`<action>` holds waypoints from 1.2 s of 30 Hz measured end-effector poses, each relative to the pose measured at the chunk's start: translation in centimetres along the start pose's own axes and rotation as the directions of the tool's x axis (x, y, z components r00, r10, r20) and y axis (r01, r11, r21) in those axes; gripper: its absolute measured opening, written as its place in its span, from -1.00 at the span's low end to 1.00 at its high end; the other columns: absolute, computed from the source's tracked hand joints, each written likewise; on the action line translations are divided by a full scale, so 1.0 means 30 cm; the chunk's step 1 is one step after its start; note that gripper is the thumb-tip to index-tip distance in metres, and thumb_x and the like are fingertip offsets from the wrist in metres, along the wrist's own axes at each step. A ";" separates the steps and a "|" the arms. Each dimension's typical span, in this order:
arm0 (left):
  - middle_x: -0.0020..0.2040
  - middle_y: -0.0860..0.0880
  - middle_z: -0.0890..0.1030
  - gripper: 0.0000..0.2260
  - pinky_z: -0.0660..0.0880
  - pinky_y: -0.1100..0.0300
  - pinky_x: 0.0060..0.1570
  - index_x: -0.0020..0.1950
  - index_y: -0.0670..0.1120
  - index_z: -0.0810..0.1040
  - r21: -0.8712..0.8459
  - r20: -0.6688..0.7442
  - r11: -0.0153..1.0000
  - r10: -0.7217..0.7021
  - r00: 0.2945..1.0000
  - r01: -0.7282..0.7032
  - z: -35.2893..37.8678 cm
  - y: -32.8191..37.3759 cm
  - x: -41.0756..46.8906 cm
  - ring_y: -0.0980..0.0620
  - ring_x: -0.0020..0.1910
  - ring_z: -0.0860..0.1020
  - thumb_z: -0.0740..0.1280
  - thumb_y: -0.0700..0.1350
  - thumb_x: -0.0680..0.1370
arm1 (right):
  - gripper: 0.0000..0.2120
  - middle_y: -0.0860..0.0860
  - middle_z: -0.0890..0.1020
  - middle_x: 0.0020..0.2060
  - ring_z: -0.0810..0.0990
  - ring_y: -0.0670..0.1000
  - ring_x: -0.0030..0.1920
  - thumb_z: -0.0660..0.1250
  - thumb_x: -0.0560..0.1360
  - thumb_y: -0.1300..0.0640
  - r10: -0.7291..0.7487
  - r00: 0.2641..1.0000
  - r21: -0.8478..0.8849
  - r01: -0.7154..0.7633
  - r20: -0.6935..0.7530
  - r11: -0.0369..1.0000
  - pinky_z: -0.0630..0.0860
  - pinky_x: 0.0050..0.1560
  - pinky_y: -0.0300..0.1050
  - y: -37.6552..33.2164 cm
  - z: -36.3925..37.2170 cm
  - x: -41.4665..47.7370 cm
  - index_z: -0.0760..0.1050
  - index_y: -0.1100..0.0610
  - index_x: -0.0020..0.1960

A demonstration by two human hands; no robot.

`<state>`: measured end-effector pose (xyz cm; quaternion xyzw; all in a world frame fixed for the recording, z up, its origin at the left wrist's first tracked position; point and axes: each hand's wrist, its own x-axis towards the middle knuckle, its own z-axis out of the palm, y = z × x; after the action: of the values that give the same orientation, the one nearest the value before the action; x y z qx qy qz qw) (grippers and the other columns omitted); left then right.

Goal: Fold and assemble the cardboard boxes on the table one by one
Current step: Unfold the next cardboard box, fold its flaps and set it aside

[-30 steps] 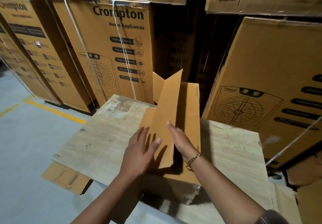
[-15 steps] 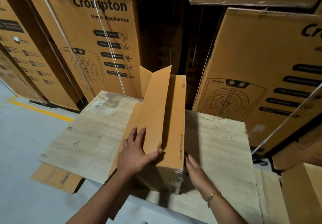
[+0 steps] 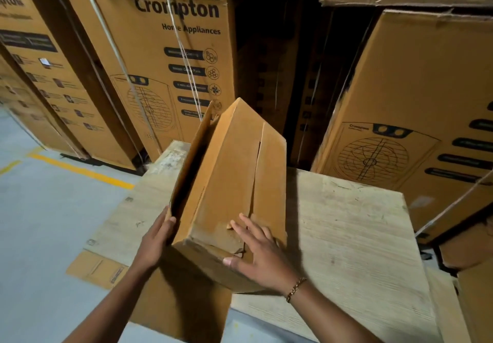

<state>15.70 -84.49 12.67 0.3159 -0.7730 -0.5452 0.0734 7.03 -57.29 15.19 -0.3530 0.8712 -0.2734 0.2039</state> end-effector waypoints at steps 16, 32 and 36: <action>0.62 -0.15 0.19 0.09 0.21 -0.23 0.46 0.61 0.08 0.27 0.239 0.006 0.947 -0.221 0.975 0.213 -0.203 -0.105 0.263 -0.17 0.55 0.24 0.05 0.72 0.25 | 0.03 -0.08 0.05 0.60 0.00 0.04 0.57 0.12 0.24 -0.65 0.180 0.980 -0.360 -0.200 -0.089 0.911 0.00 0.50 0.10 -0.187 0.158 0.289 0.10 -0.13 0.56; 0.42 -0.10 0.36 -0.23 0.39 -0.23 0.21 0.42 0.02 0.36 0.809 0.171 0.525 0.217 0.961 -0.263 0.034 0.133 0.320 -0.18 0.36 0.31 0.23 0.48 0.38 | -0.09 -0.10 0.17 0.55 0.11 0.03 0.52 0.08 0.36 -0.59 0.204 0.976 -0.343 -0.219 -0.079 0.914 0.10 0.52 0.12 -0.188 0.150 0.330 0.14 -0.12 0.56; 0.42 -0.02 0.46 -0.27 0.51 -0.12 0.14 0.43 0.07 0.47 0.688 0.148 0.667 0.255 0.956 -0.284 -0.031 0.152 0.342 -0.14 0.34 0.41 0.29 0.44 0.37 | -0.20 -0.11 0.22 0.53 0.15 0.02 0.51 -0.10 0.48 -0.54 0.191 0.972 -0.316 -0.225 -0.134 0.922 0.12 0.52 0.15 -0.202 0.160 0.325 0.21 -0.10 0.55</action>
<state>6.17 -90.11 14.73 0.1915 -0.9610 -0.1991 0.0124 6.20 -69.61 13.69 -0.2733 0.9463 -0.1183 0.1260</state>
